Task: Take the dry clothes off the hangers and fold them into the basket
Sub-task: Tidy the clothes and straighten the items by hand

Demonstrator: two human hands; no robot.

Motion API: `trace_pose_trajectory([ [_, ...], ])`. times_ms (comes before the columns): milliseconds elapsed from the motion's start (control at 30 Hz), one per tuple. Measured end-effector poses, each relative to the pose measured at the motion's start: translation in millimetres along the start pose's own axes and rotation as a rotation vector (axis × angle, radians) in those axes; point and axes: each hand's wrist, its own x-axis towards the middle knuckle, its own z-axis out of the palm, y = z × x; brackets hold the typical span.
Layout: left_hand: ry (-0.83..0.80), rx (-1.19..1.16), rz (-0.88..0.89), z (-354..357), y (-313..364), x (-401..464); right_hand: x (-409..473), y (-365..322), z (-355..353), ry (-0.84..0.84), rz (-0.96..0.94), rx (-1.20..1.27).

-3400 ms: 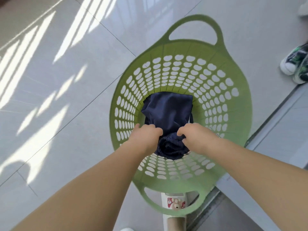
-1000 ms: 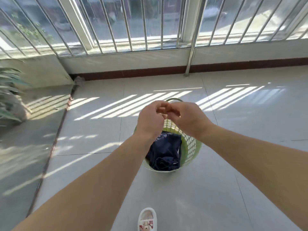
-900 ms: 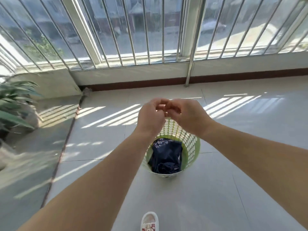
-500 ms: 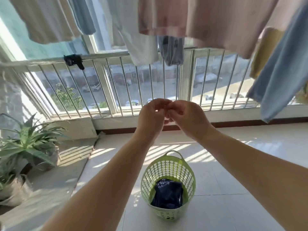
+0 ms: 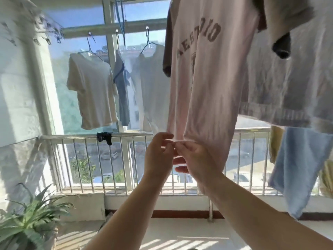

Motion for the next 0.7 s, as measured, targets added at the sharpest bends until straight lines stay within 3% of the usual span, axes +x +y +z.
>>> trace_pose_trajectory([
  [133, 0.047, -0.027, 0.024, -15, 18, 16, 6, -29, 17, -0.027, -0.032, 0.021],
  [333, 0.064, -0.024, 0.234, -22, 71, 68, 38, -97, 19, 0.086, -0.335, -0.256],
  [533, 0.005, -0.075, 0.442, -19, 139, 130, 78, -183, 6, 0.311, -0.623, -0.767],
  [700, -0.079, -0.031, 0.506, -12, 168, 173, 102, -231, -2, 0.513, -0.695, -1.337],
])
